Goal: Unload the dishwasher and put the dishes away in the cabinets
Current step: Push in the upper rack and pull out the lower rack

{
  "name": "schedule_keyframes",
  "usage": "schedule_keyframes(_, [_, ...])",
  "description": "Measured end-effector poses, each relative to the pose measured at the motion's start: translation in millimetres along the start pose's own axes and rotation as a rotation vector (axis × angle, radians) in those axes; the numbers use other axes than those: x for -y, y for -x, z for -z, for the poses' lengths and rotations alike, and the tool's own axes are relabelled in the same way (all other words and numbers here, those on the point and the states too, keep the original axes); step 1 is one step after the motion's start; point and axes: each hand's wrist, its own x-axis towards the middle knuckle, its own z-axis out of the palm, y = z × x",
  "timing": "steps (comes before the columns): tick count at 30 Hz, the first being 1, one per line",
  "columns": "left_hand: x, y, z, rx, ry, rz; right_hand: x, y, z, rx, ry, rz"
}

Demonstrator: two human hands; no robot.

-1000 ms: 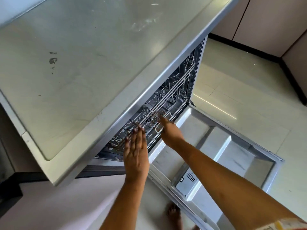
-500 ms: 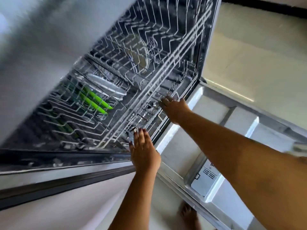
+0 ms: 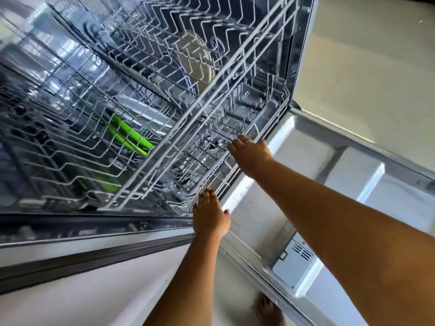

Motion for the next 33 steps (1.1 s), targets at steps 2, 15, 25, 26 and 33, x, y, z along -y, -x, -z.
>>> schedule_keyframes(2, [-2.8,0.7,-6.4,0.012,0.014,-0.008,-0.8,3.7,-2.9,0.006,0.001,-0.007])
schedule_keyframes(15, [-38.4,56.1,-55.3,0.116,0.113,-0.059,-35.4,72.8,-32.5,0.051,0.075,0.005])
schedule_keyframes(25, [-67.4,108.7,-81.1,0.194,0.119,-0.112,-59.7,136.1,-54.3,0.102,0.107,-0.011])
schedule_keyframes(26, [-70.9,113.4,-84.2,0.200,0.117,-0.117,-62.4,143.3,-56.0,0.109,0.105,-0.013])
schedule_keyframes(33, [-91.8,147.0,-105.9,0.252,0.046,-0.195,-80.6,191.9,-73.8,0.134,0.124,-0.052])
